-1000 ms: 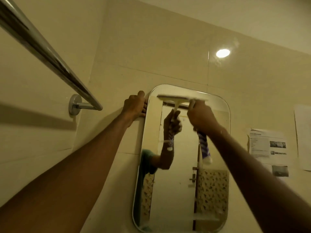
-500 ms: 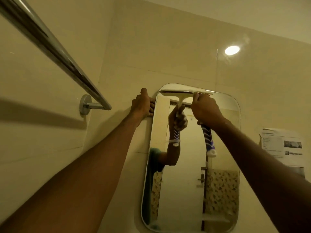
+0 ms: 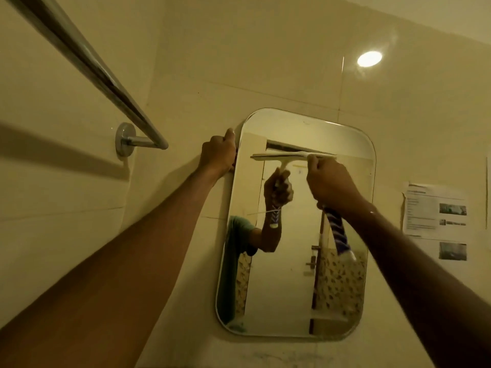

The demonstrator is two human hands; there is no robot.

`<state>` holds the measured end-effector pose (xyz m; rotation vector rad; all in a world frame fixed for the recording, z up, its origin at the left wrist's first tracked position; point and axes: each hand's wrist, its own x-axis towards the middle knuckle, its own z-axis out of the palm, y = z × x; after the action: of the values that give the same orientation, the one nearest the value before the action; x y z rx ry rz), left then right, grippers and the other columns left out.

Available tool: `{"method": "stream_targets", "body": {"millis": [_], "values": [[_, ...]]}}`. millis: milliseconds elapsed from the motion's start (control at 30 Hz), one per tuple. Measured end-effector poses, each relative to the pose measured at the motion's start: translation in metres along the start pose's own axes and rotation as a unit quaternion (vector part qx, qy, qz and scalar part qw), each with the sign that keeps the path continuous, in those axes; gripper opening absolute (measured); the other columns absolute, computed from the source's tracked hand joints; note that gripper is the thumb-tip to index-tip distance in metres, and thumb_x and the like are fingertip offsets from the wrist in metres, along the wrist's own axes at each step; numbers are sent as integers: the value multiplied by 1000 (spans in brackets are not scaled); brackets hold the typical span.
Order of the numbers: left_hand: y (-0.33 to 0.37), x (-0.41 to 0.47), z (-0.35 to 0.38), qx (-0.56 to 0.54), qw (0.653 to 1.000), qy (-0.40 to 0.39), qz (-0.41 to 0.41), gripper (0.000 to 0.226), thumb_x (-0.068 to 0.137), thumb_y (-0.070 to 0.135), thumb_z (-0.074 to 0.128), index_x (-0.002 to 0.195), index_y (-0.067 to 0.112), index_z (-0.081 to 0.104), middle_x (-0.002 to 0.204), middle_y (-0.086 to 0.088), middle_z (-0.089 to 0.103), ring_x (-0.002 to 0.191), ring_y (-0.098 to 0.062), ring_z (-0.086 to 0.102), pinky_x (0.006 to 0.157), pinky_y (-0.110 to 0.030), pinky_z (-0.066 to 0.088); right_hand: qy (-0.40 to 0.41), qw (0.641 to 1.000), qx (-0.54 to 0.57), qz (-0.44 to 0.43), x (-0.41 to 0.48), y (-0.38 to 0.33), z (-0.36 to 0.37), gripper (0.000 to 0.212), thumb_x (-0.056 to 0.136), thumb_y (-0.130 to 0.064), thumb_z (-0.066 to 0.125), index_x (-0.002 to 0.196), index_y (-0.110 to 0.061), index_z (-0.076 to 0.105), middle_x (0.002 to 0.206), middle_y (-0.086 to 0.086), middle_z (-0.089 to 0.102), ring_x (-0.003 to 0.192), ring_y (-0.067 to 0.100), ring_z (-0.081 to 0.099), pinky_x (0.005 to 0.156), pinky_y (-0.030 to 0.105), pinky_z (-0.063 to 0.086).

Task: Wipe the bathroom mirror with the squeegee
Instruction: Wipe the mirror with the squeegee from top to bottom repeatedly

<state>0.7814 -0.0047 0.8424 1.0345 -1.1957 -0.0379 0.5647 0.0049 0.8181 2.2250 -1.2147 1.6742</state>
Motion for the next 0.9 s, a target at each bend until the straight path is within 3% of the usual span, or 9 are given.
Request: {"method": "stream_targets", "body": {"millis": [167,333,467,600,800,900], "values": [[1,3,-2,-9,1000,-20,-12,64,96,51,28,98,1,67,92,-17,71,80,-30,70,77,-41,60,-55,998,24,-5,-96,17,71,19,95,-32,49,76,-33,48,64,-6,60,53,-3,60,38,8,42],[7,-7,-3,32,999,-13,-11,62,97,49,28,106,0,64,107,-20,68,98,-35,65,92,-45,53,-148,988,-12,33,-164,32,87,19,97,-39,42,79,-34,49,66,-9,59,55,1,58,39,10,39],[4,-16,4,65,998,11,11,54,100,42,30,80,2,61,91,-17,67,92,-35,65,89,-44,53,-45,999,14,7,-82,35,34,32,98,-39,40,69,-26,50,60,-5,55,44,3,52,42,13,37],[-1,-13,6,103,994,24,21,48,98,38,37,71,4,57,76,-12,61,79,-31,59,72,-36,48,50,999,14,-10,1,37,-5,48,103,-35,29,65,-15,48,53,2,50,29,0,48,29,8,32],[-8,-11,1,118,991,8,55,32,95,28,53,90,2,71,86,-14,72,81,-29,67,81,-43,57,23,999,31,14,-109,73,54,40,98,-43,29,68,-26,51,49,-9,51,41,-7,51,34,5,34],[-7,-11,0,122,991,1,61,30,95,28,54,94,3,71,89,-15,72,82,-31,68,82,-43,57,-23,999,-10,28,-141,75,56,44,95,-50,24,68,-28,51,54,-8,54,44,-1,51,38,10,34]]}}
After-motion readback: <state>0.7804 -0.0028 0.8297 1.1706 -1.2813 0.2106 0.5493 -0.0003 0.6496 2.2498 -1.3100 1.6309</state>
